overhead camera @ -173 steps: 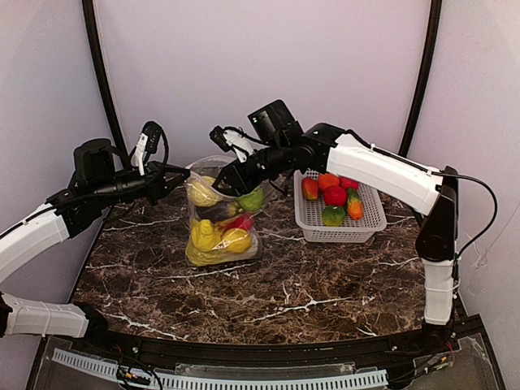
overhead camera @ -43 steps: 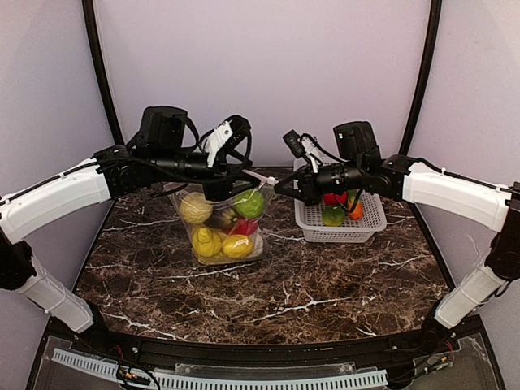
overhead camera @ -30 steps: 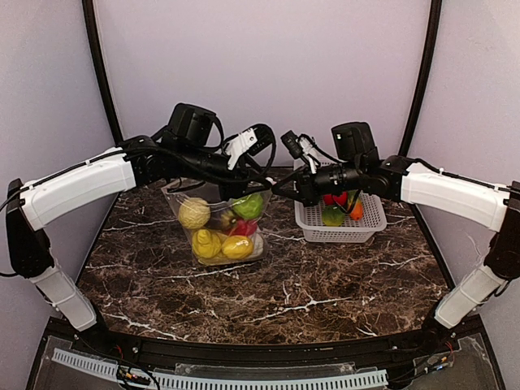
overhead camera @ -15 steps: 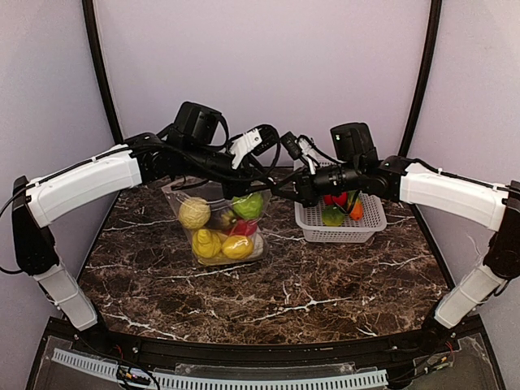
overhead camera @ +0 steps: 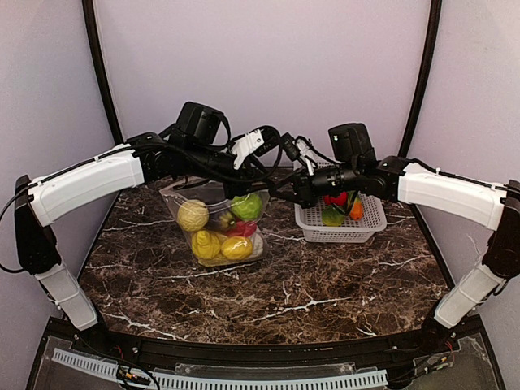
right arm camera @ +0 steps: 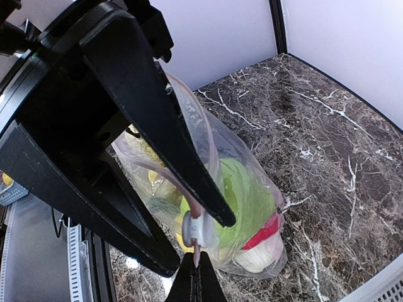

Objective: Place the food in the zip-top bag and seal the zipper
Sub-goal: Zip the zipper of the food storage bag.

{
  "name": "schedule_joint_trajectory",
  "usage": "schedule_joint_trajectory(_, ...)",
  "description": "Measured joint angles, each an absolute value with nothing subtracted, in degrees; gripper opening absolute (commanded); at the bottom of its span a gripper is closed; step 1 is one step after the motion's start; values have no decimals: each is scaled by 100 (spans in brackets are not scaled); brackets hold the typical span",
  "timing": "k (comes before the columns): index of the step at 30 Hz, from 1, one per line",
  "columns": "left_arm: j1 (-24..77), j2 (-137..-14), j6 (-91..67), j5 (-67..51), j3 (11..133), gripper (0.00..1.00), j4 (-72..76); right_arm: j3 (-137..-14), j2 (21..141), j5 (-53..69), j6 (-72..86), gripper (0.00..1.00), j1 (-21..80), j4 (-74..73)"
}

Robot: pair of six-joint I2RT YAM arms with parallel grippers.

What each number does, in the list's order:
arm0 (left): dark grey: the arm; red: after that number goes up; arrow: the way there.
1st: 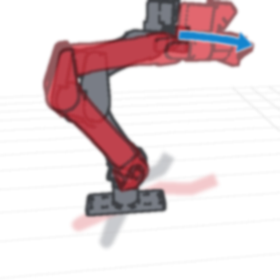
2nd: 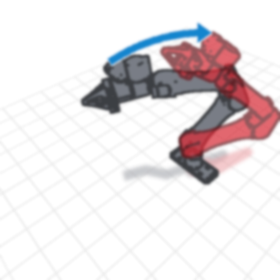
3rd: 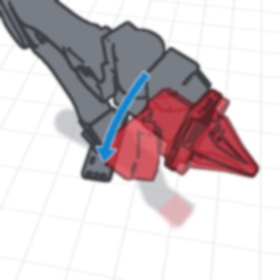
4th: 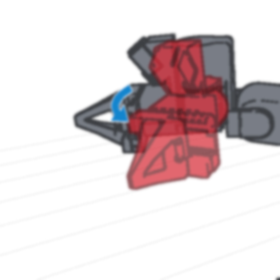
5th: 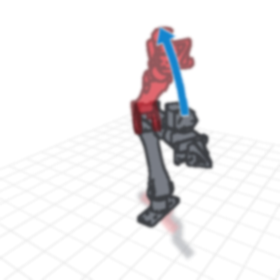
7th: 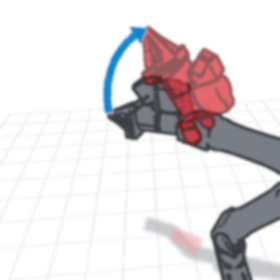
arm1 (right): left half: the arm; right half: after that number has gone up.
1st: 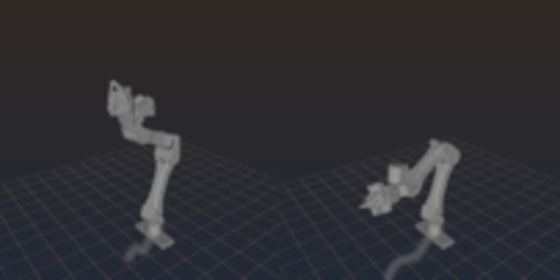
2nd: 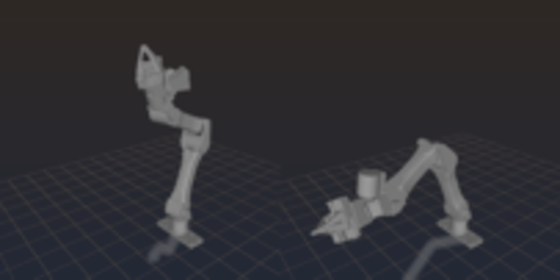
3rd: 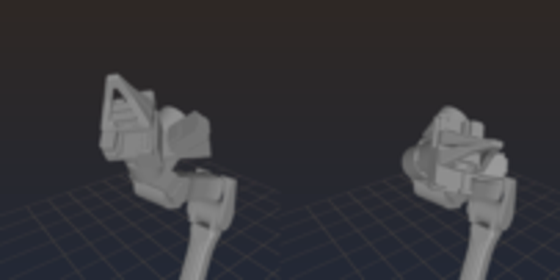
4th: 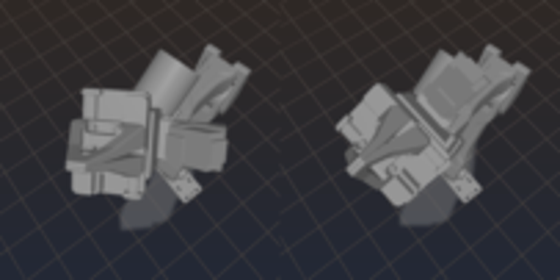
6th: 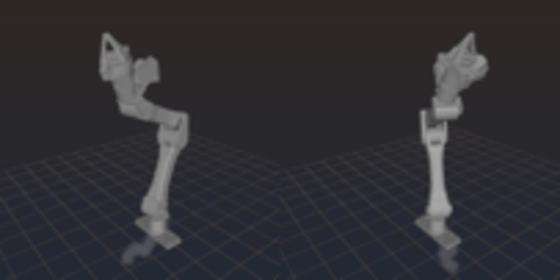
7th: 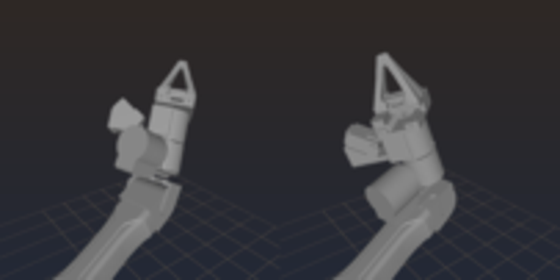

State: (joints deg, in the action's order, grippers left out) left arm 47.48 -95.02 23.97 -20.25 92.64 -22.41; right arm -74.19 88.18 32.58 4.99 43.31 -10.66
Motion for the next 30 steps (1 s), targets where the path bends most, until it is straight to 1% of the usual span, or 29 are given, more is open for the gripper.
schedule_joint_trajectory(5, 4748, -9502, 2473, -1999, 9264, 14, -2246, -7419, 8818, 3256, 502, 0, 4344, -1068)
schedule_joint_trajectory(10, 4748, -9502, 2517, -2001, 9264, 10, -2239, -7419, 8818, 3203, 504, 0, 4344, -1081)
schedule_joint_trajectory(13, 4748, -9502, 2532, -2001, 9264, 5, -2239, -7419, 8818, 3166, 506, 0, 4344, -1094)
schedule_joint_trajectory(18, 4748, -9494, 2545, -2014, 9244, 1, -2237, -7417, 8818, 3138, 534, 0, 4344, -1129)
schedule_joint_trajectory(25, 4751, -9367, 2539, -2062, 9070, 1, -2198, -7411, 8818, 3129, 626, 0, 4348, -1122)
schedule_joint_trajectory(28, 4753, -9301, 2526, -2069, 8989, 9, -2152, -7411, 8816, 3153, 637, 0, 4351, -1109)
schedule_joint_trajectory(30, 4753, -9268, 2508, -2073, 8971, 12, -2150, -7395, 8814, 3199, 642, 0, 4351, -1068)
